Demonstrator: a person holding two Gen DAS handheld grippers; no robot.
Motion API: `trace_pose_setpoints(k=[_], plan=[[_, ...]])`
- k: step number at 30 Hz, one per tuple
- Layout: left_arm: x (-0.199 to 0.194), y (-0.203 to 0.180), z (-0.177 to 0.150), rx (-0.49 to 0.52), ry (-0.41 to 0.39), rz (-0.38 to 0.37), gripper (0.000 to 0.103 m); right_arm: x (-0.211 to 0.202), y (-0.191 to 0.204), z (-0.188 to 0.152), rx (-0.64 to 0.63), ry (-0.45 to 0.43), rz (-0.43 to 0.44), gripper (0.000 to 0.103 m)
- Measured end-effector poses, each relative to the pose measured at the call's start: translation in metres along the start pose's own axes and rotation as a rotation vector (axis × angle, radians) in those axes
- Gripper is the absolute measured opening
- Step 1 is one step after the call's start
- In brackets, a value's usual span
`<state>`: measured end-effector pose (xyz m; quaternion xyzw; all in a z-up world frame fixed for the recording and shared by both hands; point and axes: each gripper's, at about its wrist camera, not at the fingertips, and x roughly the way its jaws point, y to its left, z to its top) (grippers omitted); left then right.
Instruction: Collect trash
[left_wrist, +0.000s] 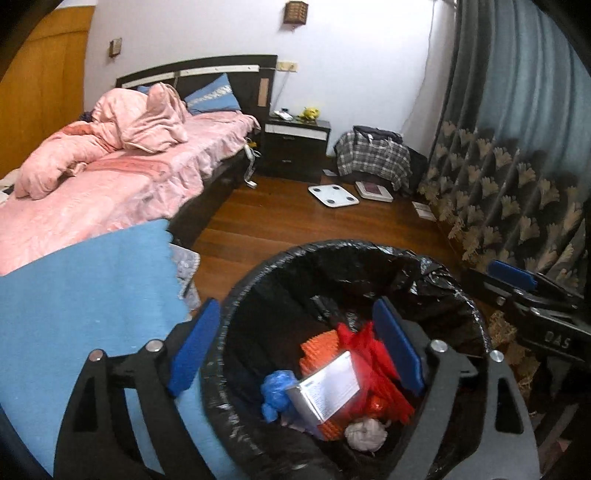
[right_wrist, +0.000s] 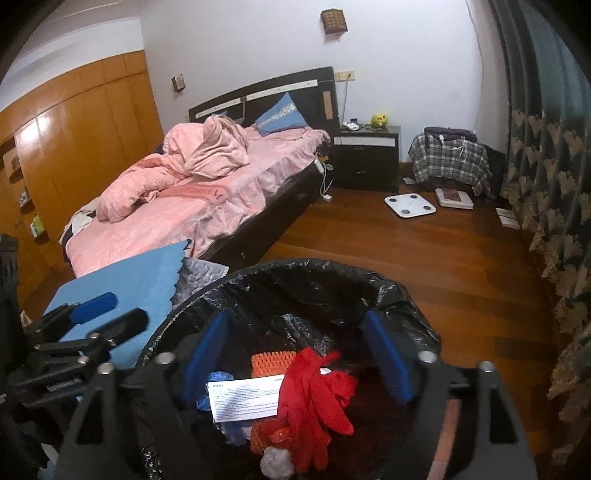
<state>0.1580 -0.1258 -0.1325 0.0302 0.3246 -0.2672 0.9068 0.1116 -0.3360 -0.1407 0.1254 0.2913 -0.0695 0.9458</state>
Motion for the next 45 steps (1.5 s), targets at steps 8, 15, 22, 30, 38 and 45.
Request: trace_pose_setpoints(k=[8, 15, 22, 30, 38, 45], plan=[[-0.049, 0.018, 0.006, -0.042, -0.031, 0.071, 0.093, -0.036, 0.016, 0.012, -0.014, -0.029, 0.027, 0.097], [-0.1, 0.019, 0.011, -0.054, -0.082, 0.13, 0.095, -0.079, 0.048, 0.021, -0.085, -0.065, 0.068, 0.097], [-0.146, 0.013, 0.012, -0.047, -0.121, 0.155, 0.095, -0.117, 0.072, 0.025, -0.113, -0.11, 0.11, 0.097], [-0.185, 0.01, 0.009, -0.054, -0.16, 0.174, 0.095, -0.143, 0.088, 0.024, -0.139, -0.144, 0.132, 0.097], [-0.209, 0.006, 0.003, -0.057, -0.181, 0.189, 0.095, -0.155, 0.099, 0.021, -0.166, -0.153, 0.15, 0.097], [-0.222, 0.004, 0.002, -0.051, -0.202, 0.208, 0.095, -0.16, 0.106, 0.02, -0.18, -0.162, 0.161, 0.097]])
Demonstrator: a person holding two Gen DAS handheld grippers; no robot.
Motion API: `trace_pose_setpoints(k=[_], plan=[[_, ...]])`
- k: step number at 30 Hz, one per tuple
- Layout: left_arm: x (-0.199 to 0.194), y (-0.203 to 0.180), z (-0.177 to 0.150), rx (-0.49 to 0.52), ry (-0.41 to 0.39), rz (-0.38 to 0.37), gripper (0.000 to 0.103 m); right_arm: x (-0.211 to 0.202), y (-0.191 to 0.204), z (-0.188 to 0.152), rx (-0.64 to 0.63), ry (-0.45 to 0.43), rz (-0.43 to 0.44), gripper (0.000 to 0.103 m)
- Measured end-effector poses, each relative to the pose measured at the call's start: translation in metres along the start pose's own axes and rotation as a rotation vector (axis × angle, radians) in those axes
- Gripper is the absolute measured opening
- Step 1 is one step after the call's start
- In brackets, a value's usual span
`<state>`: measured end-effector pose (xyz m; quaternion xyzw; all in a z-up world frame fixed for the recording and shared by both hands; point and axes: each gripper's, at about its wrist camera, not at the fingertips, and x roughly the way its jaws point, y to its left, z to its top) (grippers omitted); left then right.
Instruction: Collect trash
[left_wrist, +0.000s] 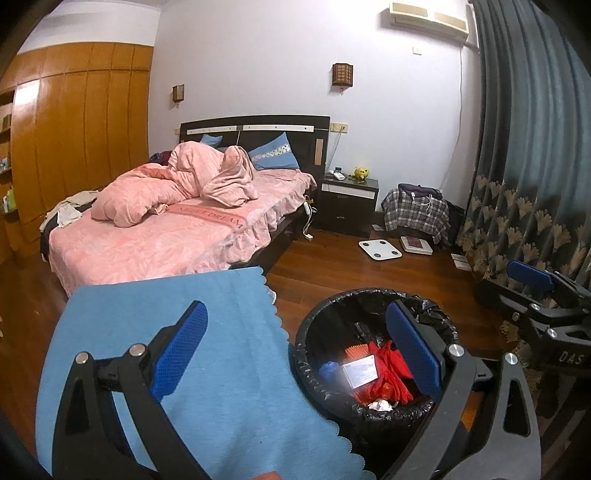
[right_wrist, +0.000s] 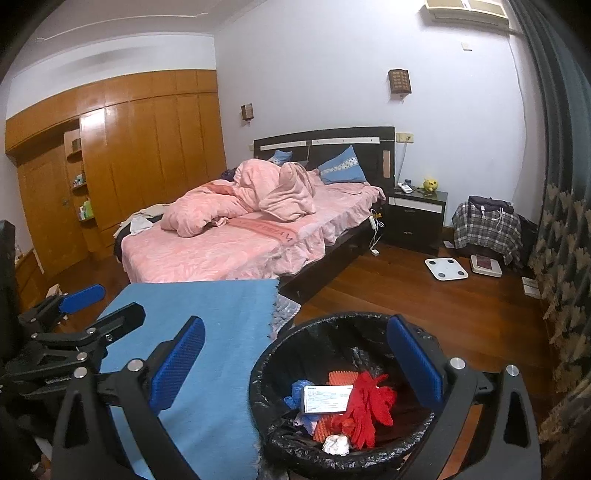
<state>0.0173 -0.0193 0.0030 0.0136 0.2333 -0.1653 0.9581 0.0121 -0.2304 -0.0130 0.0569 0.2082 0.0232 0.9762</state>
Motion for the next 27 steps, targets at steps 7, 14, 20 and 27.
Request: trace_pose_setpoints(k=[7, 14, 20, 27], plan=[[-0.013, 0.0, -0.001, 0.003, -0.02, 0.007, 0.095, -0.005, 0.007, -0.001, -0.011, -0.007, 0.007, 0.097], [-0.021, 0.001, 0.001, 0.001, -0.032, 0.015, 0.095, -0.007, 0.01, 0.0, -0.017, -0.013, 0.011, 0.097], [-0.022, 0.002, 0.001, 0.001, -0.031, 0.015, 0.095, -0.008, 0.013, 0.003, -0.024, -0.013, 0.017, 0.097], [-0.024, 0.003, 0.002, 0.002, -0.031, 0.019, 0.095, -0.008, 0.015, 0.004, -0.026, -0.012, 0.019, 0.097]])
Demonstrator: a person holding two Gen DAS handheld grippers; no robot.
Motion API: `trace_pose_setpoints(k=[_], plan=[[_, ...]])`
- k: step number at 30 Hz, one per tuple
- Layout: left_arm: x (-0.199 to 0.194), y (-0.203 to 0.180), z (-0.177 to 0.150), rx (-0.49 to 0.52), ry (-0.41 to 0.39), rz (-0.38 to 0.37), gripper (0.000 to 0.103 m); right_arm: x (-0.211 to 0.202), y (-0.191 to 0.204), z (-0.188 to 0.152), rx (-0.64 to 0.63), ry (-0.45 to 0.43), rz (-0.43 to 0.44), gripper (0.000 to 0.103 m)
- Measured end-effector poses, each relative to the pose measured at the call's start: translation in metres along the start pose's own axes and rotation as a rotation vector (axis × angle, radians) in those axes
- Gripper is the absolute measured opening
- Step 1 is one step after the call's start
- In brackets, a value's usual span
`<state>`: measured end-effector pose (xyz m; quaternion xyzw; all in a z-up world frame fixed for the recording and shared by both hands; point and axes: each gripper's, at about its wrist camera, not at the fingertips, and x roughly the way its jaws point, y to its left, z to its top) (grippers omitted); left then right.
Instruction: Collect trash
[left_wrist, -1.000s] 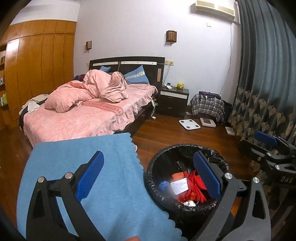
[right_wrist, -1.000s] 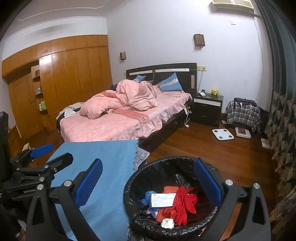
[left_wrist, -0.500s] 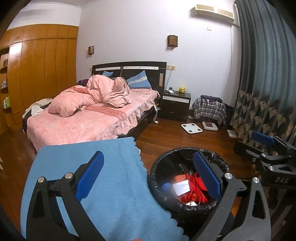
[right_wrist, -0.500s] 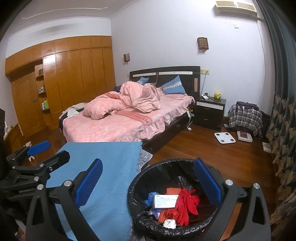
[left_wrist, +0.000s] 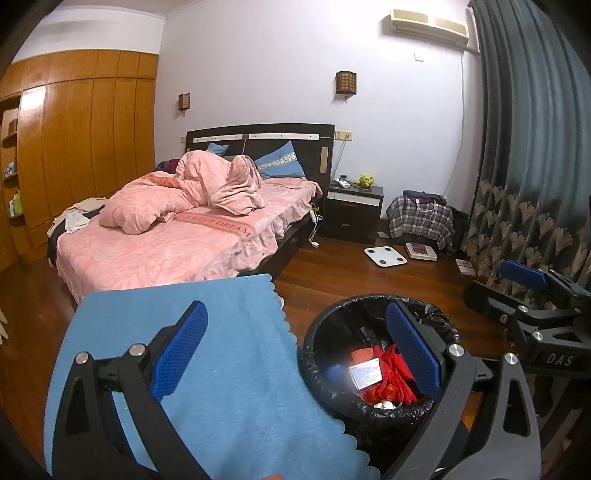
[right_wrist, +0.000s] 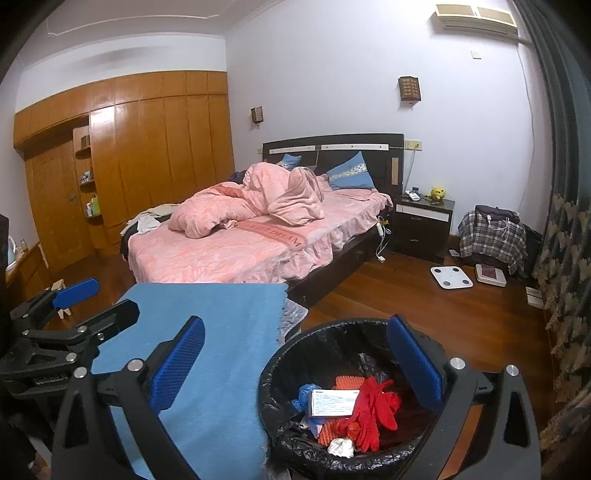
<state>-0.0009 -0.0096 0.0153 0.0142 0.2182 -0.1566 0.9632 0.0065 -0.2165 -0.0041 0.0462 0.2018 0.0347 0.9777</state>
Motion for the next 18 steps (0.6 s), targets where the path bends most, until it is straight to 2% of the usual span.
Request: trace_pose_setpoints(k=[18], plan=[[-0.0004, 0.003, 0.0008, -0.001, 0.005, 0.0, 0.095, 0.0019, 0.0018, 0.0014, -0.001, 0.007, 0.006, 0.097]])
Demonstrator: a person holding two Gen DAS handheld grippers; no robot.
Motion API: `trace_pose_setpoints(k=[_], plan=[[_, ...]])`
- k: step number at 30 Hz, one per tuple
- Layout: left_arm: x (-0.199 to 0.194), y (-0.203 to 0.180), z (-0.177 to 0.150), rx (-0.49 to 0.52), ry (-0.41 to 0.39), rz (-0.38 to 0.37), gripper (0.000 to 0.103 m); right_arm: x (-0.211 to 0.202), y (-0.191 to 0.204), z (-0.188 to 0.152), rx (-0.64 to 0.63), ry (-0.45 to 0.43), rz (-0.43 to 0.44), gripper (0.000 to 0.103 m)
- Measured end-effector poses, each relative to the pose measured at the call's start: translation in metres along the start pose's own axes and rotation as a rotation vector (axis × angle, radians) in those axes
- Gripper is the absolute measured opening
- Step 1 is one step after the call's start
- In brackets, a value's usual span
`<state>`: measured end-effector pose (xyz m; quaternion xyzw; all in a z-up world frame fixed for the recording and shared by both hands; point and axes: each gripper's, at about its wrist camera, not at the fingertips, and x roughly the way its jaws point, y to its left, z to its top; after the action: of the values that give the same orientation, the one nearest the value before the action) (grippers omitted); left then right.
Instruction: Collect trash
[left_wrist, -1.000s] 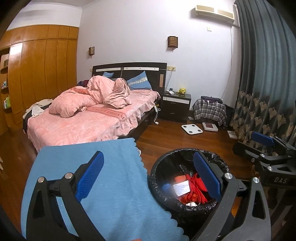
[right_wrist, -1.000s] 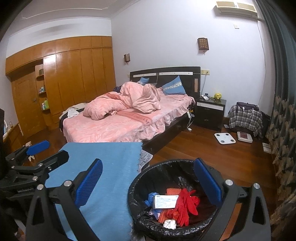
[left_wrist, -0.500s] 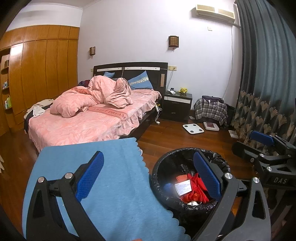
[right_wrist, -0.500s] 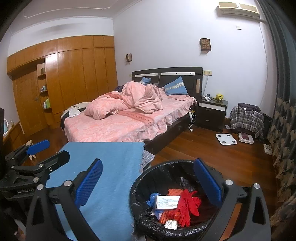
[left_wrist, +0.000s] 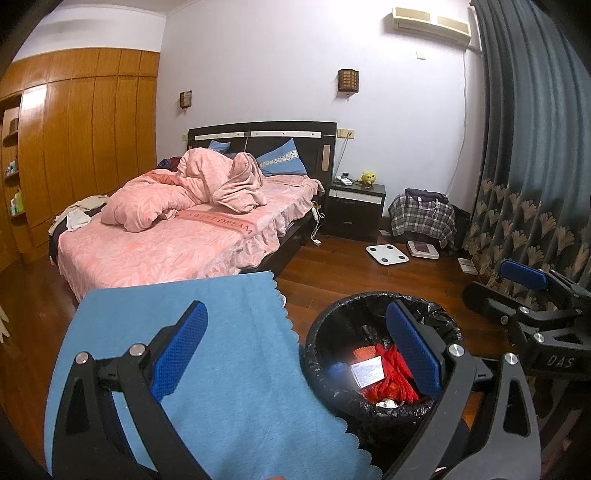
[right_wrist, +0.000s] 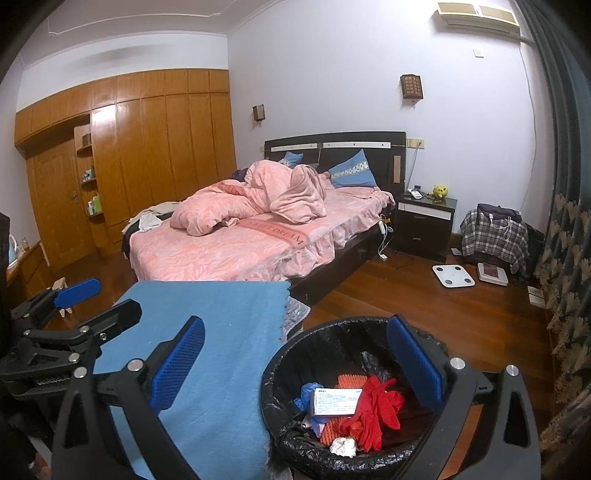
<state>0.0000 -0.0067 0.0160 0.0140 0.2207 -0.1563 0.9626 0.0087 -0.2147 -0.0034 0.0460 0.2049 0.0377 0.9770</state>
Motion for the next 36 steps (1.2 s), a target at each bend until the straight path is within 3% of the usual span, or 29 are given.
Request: trace_pose_setpoints(k=[36], plan=[[-0.0025, 0.0037, 0.0006, 0.0, 0.006, 0.003, 0.095, 0.001, 0.0044, -0.0012, -0.001, 0.011, 0.007, 0.097]])
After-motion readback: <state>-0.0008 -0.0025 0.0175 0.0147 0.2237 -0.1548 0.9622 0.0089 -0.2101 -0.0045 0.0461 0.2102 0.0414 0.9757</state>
